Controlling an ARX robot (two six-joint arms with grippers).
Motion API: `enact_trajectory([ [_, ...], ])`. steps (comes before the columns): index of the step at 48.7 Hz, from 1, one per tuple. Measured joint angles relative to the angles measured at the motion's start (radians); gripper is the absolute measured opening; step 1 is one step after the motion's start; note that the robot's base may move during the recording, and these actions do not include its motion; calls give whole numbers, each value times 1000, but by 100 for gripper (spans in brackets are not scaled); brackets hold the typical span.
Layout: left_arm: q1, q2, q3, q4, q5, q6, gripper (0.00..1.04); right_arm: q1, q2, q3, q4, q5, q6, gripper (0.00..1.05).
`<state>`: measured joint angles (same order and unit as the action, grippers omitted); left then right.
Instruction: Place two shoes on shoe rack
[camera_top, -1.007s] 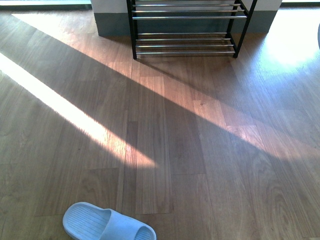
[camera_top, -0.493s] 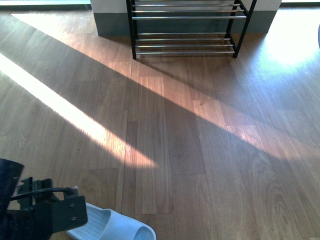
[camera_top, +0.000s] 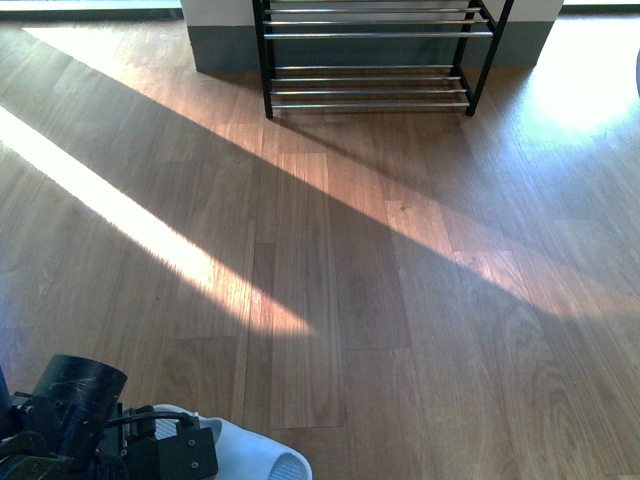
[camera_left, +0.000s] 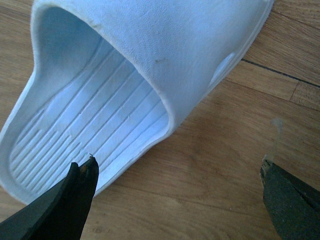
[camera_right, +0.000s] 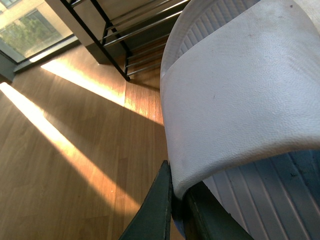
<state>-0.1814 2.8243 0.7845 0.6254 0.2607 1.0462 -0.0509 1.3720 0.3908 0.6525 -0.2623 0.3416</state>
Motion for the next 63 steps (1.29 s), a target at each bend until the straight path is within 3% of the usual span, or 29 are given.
enact_trajectory([
  [27, -96, 109, 126, -28, 81, -121, 95, 0, 0, 0, 0, 0, 0, 2],
  [40, -131, 146, 160, -25, 79, -171, 48, 0, 0, 0, 0, 0, 0, 2],
  [54, -152, 150, 145, 51, 55, -227, 4, 0, 0, 0, 0, 0, 0, 2],
  [63, -134, 93, 104, 169, -47, -327, 2, 0, 0, 0, 0, 0, 0, 2],
])
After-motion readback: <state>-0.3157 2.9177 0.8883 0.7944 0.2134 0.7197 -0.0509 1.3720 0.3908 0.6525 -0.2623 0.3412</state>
